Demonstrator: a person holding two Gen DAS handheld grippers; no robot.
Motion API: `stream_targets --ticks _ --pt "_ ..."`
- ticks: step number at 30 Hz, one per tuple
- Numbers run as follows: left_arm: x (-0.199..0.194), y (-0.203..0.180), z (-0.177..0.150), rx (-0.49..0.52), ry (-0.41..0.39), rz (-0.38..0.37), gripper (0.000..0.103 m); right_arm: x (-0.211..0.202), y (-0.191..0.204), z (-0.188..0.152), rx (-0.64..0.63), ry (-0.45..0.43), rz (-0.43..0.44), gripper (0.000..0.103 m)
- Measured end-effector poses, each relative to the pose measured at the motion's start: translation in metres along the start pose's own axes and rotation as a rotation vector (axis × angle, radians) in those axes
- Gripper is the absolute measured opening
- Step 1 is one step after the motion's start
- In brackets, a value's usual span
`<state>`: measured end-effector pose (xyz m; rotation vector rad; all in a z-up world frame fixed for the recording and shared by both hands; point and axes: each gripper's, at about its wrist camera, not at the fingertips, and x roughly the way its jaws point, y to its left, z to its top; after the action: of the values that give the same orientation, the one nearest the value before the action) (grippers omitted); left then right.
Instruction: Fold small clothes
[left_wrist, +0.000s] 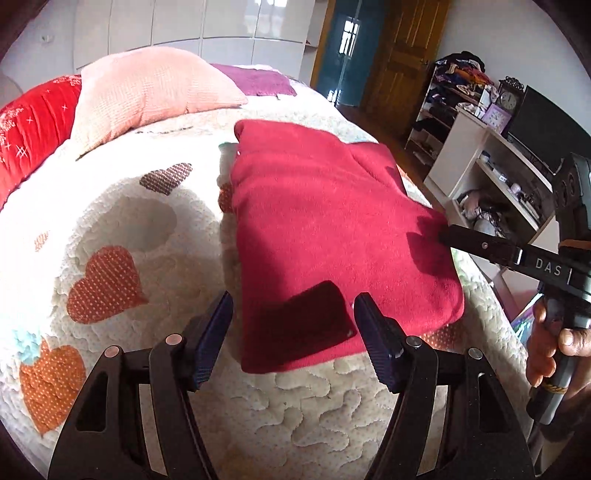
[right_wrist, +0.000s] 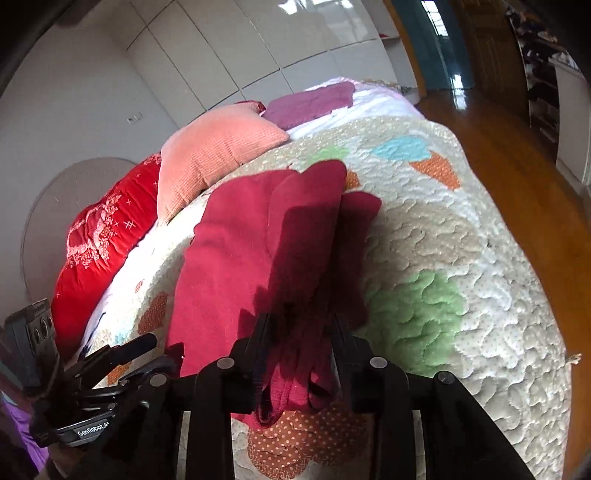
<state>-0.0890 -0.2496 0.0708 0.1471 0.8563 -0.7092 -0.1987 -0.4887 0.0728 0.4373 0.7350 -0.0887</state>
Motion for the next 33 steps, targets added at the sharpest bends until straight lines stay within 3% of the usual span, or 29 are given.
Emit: stream_targets --ticks 6,9,13,15,19,26,28,30,33 --pt "0.026 0.006 0.033 -0.060 0.010 0.039 0.068 0.019 0.020 0.032 -0.070 -0.049 0.013 0.031" --pt "0.047 0.008 0.038 -0.069 0.052 0.066 0.068 0.056 0.022 0.046 -0.120 0.006 -0.026 0.031" --pt "0.062 0.013 0.037 -0.096 0.073 0.054 0.072 0.106 0.006 0.056 -0.161 0.055 -0.147 0.032" --pt "0.065 0.013 0.036 -0.092 0.069 0.066 0.078 0.117 -0.011 0.058 -0.088 0.056 -0.116 0.042" --pt "0.068 0.014 0.036 -0.098 0.071 0.061 0.080 0.112 -0.013 0.062 -0.053 0.063 -0.098 0.043" --pt "0.065 0.015 0.034 -0.111 0.066 0.063 0.080 0.048 0.004 0.036 -0.053 0.025 -0.045 0.043" --pt "0.065 0.014 0.033 -0.119 0.066 0.064 0.080 0.056 0.004 0.022 -0.051 0.079 -0.040 0.043" --pt "0.065 0.013 0.033 -0.121 0.068 0.066 0.080 0.072 -0.002 0.009 -0.073 0.118 -0.093 0.043" --pt "0.063 0.011 0.031 -0.111 0.088 0.068 0.080 0.067 -0.007 0.007 -0.040 0.100 -0.059 0.043"
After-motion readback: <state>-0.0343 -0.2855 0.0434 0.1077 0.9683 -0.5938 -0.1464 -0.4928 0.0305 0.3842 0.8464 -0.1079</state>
